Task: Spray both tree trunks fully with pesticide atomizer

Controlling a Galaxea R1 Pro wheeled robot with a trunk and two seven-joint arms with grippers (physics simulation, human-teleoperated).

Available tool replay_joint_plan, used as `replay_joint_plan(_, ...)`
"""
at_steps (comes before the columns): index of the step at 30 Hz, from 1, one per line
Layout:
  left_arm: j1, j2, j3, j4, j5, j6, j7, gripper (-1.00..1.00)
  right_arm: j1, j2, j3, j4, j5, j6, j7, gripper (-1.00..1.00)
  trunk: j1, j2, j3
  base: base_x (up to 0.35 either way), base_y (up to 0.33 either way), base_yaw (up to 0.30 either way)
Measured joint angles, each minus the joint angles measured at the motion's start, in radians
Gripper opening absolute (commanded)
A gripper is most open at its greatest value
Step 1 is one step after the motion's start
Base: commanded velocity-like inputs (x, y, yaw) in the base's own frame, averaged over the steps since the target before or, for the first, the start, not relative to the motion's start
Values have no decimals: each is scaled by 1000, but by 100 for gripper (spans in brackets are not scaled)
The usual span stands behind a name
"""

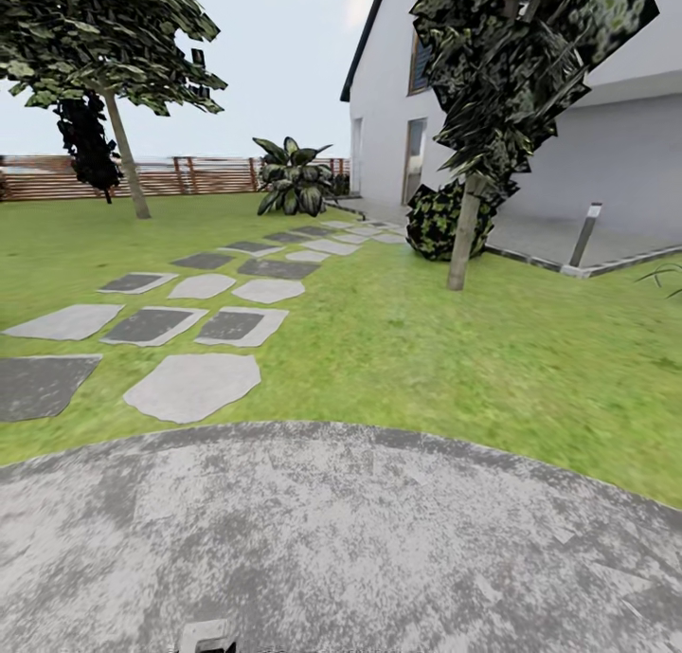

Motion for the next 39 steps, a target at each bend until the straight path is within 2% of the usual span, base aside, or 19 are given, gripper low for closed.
replay_joint_plan(9, 0, 0, 0, 0, -1, 0, 0, 100, 0, 0, 0, 0, 0, -1, 0, 100, 35, -63, -42, 0, 0, 119)
replay_joint_plan(35, 0, 1, 1, 0, -1, -1, 0, 100, 0, 0, 0, -1, 0, 0, 0, 100, 134, -245, -164, 0, 0, 3)
replay_joint_plan(39, 1, 8, 2, 0, -1, -1, 0, 100, 1, 0, -1, -1, 0, 0, 0, 100, 134, -245, -171, 57, 0, 0)
